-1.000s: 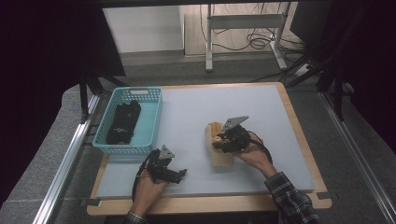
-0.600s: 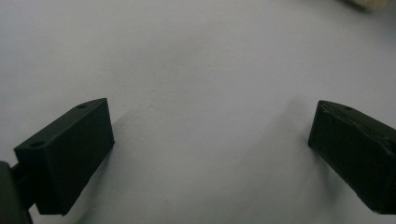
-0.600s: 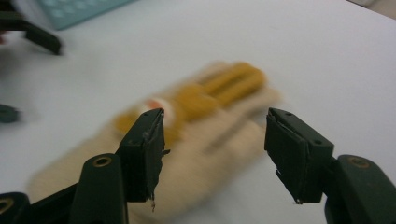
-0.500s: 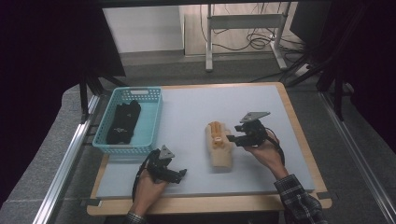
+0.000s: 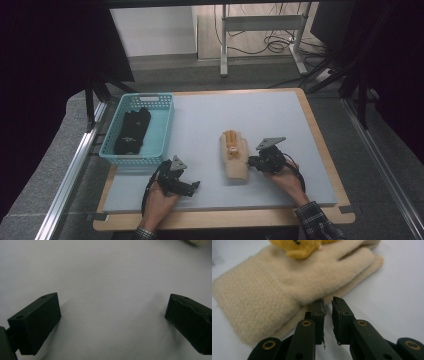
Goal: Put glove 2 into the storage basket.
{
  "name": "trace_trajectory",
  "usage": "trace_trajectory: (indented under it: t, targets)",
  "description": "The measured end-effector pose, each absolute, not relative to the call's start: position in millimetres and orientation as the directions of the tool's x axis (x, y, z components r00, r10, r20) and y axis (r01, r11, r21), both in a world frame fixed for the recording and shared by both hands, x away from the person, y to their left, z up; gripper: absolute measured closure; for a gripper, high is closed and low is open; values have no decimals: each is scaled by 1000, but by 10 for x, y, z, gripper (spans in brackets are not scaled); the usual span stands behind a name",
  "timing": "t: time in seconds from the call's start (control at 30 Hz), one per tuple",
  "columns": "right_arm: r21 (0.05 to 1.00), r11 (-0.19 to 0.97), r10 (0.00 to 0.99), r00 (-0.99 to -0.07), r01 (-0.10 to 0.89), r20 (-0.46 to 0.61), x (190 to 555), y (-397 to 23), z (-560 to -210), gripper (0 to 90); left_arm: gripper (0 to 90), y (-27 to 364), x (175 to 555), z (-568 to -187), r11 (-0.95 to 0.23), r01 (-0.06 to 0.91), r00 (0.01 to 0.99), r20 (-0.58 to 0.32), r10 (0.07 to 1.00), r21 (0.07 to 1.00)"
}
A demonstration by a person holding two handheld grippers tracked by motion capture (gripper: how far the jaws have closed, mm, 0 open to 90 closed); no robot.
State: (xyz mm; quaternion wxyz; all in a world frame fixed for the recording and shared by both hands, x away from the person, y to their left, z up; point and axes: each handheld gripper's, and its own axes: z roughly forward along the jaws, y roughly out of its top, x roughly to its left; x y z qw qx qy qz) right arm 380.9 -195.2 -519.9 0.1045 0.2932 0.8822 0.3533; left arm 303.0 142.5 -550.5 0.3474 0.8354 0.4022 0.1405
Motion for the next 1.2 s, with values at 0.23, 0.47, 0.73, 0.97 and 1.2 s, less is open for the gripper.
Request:
trace_trajectory:
  t: [0.23,0.47,0.73,0.97,1.2]
  targets:
    - [695,580,561,-827,426,38,3742,-1828,-5249,789,4,1425,3030,-5506,-435,574,637,-44,769,694]
    - [699,590,525,-850,404,48,3698,-1613,-5271,782,4,1425,3030,-5505,-436,574,637,-44,769,693]
    - [704,596,507,-861,386,44,3676,-1382,-5290,772,4,1425,3030,-5505,-436,574,637,-45,769,693]
    - [710,596,502,-864,374,34,3693,-1224,-5306,766,4,1425,3029,-5505,-435,575,637,-45,770,693]
    - [709,602,498,-867,368,28,3695,-1144,-5308,718,4,1425,3029,-5506,-435,575,637,-45,770,693]
